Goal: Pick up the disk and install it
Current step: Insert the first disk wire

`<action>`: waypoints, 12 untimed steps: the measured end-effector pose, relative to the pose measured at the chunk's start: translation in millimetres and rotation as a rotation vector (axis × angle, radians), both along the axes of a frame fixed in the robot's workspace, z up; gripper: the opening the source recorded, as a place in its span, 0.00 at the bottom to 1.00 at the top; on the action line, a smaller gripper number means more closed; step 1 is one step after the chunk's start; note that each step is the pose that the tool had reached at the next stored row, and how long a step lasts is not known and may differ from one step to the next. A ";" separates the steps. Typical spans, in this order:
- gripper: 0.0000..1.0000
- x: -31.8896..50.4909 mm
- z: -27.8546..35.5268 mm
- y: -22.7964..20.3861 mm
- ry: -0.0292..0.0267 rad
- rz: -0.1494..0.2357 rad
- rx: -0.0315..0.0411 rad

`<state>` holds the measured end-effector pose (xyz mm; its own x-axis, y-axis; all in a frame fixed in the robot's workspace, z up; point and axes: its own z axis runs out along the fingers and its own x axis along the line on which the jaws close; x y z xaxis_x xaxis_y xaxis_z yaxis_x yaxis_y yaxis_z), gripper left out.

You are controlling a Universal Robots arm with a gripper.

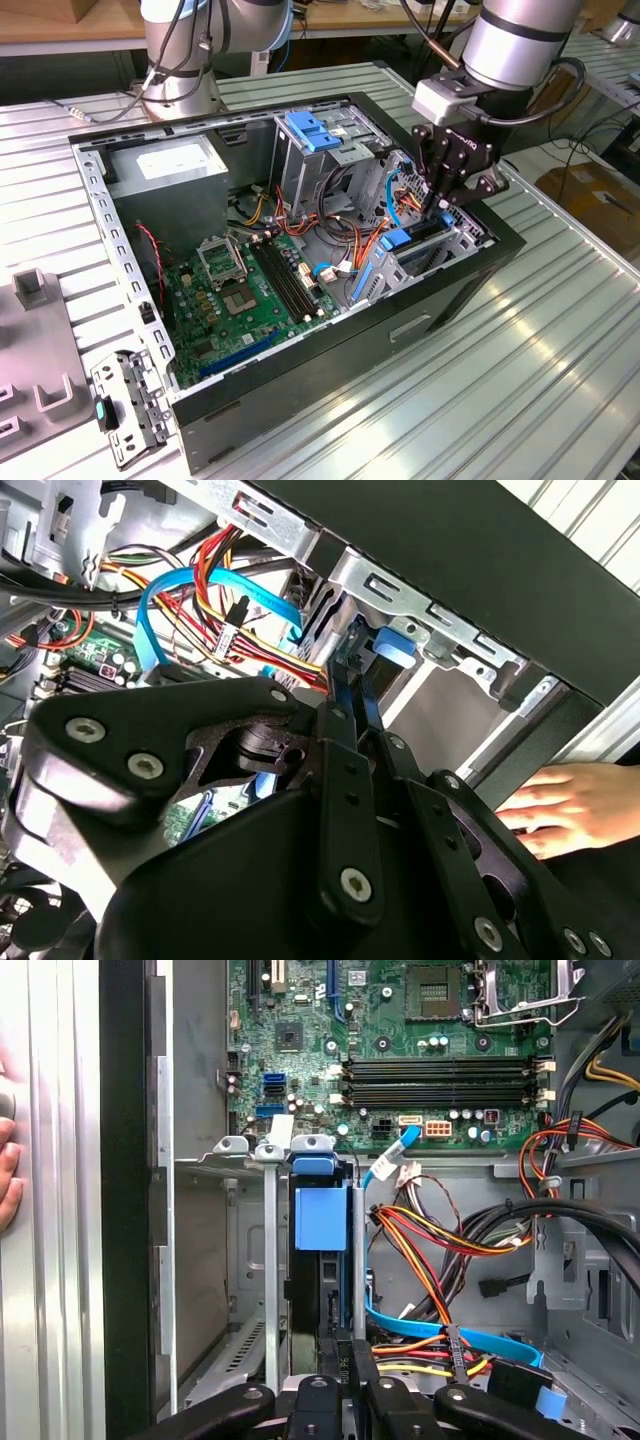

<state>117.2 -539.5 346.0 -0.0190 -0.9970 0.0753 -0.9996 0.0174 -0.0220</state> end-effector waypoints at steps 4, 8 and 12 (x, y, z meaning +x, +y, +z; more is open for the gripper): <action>0.16 0.0 -0.7 -0.5 0.0001 0.000 -0.0002; 0.16 0.0 -1.0 -0.6 0.0000 0.000 0.0001; 0.16 -0.1 -1.0 -2.4 0.0000 0.000 0.0001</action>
